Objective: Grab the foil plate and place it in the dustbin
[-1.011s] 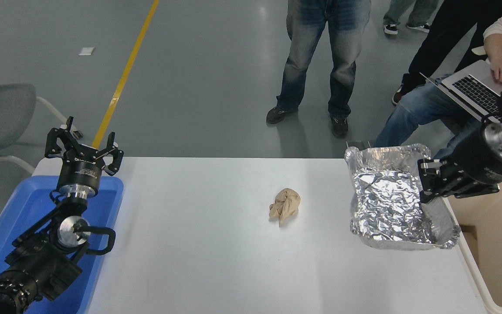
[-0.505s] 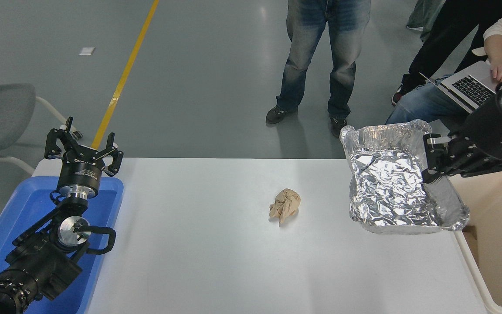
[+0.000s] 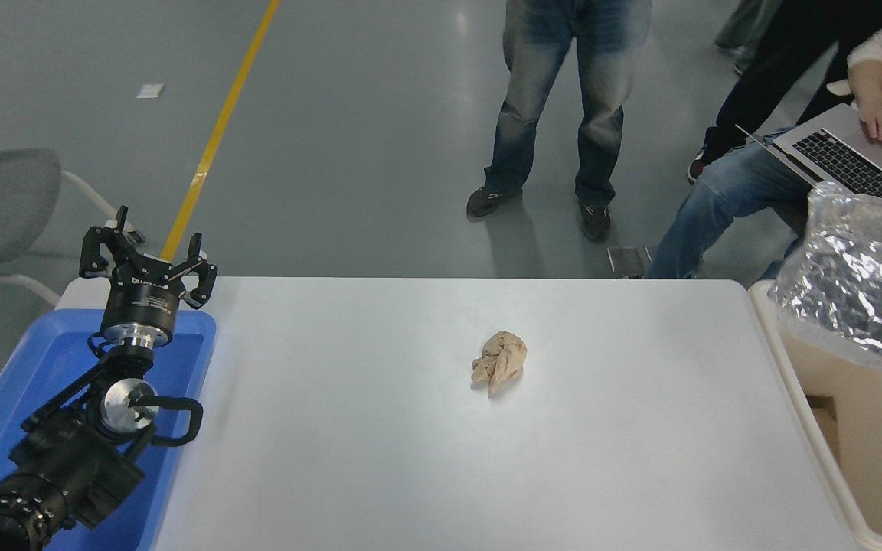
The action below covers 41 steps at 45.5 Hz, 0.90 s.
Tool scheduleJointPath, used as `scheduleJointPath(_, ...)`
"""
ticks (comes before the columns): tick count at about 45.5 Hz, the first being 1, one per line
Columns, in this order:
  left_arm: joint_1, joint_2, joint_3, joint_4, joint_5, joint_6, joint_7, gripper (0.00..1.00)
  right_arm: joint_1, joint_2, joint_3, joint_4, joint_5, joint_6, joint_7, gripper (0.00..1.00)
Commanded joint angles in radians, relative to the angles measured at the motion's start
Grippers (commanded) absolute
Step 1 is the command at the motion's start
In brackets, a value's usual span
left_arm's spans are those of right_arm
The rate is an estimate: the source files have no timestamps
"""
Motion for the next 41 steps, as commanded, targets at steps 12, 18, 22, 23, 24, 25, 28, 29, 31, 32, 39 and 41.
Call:
scheduleJointPath(12, 0.0, 0.0, 0.0, 0.001, 0.0, 0.0, 0.0, 0.99, -0.837, 0.174, 0.462, -0.488, 0.003, -0.397, -0.001, 0.0)
scheduleJointPath(18, 0.0, -0.001, 0.0, 0.001, 0.0, 0.002, 0.0, 0.99, -1.021, 0.29, 0.603, -0.695, 0.038, -0.454, -0.001, 0.0)
scheduleJointPath(22, 0.0, -0.001, 0.0, 0.001, 0.0, 0.0, 0.0, 0.99, -1.102, 0.335, 0.692, -0.823, 0.038, -0.465, 0.001, 0.0)
scheduleJointPath(23, 0.0, -0.001, 0.0, 0.001, 0.0, 0.0, 0.0, 0.99, -1.118, 0.349, 0.706, -0.854, 0.038, -0.465, 0.001, 0.0)
scheduleJointPath(24, 0.0, -0.001, 0.0, 0.001, 0.0, 0.0, 0.0, 0.99, -1.13, 0.364, 0.716, -0.883, 0.038, -0.466, 0.001, 0.0)
scheduleJointPath(25, 0.0, -0.001, 0.0, 0.001, 0.0, 0.0, 0.0, 0.99, -1.141, 0.379, 0.719, -0.907, 0.038, -0.466, 0.001, 0.0)
scheduleJointPath(28, 0.001, -0.001, 0.0, -0.001, 0.0, 0.0, 0.0, 0.99, -1.167, 0.421, 0.724, -0.982, 0.038, -0.471, 0.001, 0.0)
scheduleJointPath(29, 0.0, -0.001, 0.0, 0.001, 0.0, 0.0, 0.0, 0.99, -1.176, 0.431, 0.723, -1.002, 0.038, -0.471, 0.001, 0.0)
scheduleJointPath(31, 0.0, -0.001, 0.0, 0.001, 0.0, 0.002, 0.0, 0.99, -1.201, 0.456, 0.716, -1.045, 0.038, -0.485, 0.001, 0.0)
scheduleJointPath(32, 0.0, -0.001, 0.0, 0.001, 0.0, 0.002, 0.0, 0.99, -1.207, 0.461, 0.716, -1.052, 0.039, -0.492, 0.001, 0.0)
scheduleJointPath(39, 0.0, -0.001, 0.0, 0.001, 0.0, 0.002, 0.0, 0.99, -1.219, 0.473, 0.716, -1.055, 0.041, -0.546, -0.001, 0.0)
scheduleJointPath(41, 0.0, -0.001, 0.0, 0.001, 0.0, 0.002, 0.0, 0.99, -1.224, 0.474, 0.716, -1.053, 0.041, -0.548, -0.001, 0.0)
